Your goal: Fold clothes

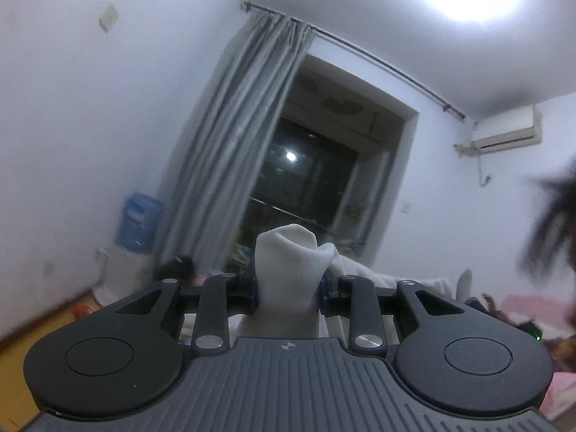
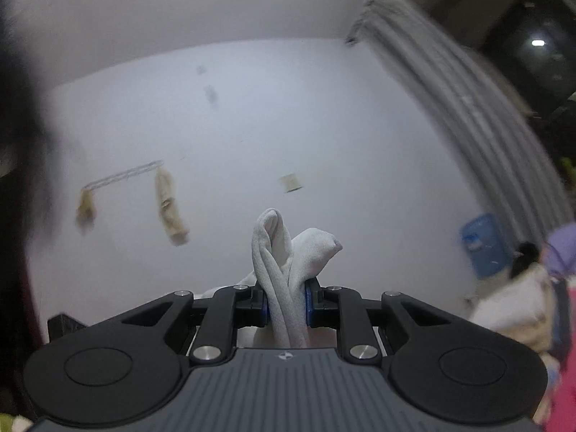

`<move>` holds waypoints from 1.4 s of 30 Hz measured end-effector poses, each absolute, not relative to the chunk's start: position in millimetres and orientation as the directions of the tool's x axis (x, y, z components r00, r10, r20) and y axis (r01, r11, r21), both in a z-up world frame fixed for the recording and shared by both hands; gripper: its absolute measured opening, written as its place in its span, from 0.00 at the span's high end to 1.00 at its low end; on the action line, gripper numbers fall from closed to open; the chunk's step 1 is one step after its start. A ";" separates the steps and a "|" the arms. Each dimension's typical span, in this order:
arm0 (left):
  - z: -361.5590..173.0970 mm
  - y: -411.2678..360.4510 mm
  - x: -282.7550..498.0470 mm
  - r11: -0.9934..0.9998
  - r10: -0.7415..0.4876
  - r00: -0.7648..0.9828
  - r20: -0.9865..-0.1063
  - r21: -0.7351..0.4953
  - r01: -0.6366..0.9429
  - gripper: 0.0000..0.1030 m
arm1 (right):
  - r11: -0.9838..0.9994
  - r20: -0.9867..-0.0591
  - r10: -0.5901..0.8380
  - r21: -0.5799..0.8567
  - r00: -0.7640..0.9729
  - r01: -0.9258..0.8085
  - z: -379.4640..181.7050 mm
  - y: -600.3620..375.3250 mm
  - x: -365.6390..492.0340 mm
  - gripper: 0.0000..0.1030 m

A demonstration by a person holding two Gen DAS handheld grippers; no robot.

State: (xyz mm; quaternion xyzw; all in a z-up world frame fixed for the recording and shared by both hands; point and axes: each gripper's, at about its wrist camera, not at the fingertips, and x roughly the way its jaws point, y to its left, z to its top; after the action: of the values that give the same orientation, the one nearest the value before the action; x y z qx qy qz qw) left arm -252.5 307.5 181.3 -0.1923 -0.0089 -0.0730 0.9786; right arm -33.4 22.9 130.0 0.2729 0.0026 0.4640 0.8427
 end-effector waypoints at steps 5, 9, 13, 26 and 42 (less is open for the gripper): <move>161.5 323.2 -218.1 0.877 -0.168 0.986 0.004 -0.457 0.151 0.72 | 0.460 0.242 0.732 0.514 0.637 -0.724 91.8 22.6 -38.2 0.80; 157.0 342.1 -168.2 0.832 -0.208 0.978 -0.018 -0.529 0.167 0.72 | 0.484 0.189 0.734 0.530 0.653 -0.697 78.3 19.3 -2.7 0.80; 152.6 350.8 -92.1 0.805 -0.300 0.953 -0.049 -0.549 0.226 0.72 | 0.496 0.156 0.713 0.578 0.684 -0.648 67.4 5.7 50.5 0.80; -5.8 392.1 162.1 0.748 -0.410 0.799 -0.440 -0.663 0.019 0.72 | 0.507 -0.196 0.698 0.814 0.689 -0.283 -80.9 -15.0 272.1 0.79; -30.8 441.9 147.3 0.608 -0.349 0.845 -0.406 -0.784 -0.126 0.63 | 0.382 -0.200 0.712 0.915 0.672 -0.132 -160.0 -34.6 323.3 0.45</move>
State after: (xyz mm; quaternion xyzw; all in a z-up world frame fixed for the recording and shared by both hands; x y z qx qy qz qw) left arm 147.3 441.9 -30.8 -0.4378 0.2709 -0.0652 0.8548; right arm 323.3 -34.6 -160.0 0.4845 0.2993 0.2723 0.7756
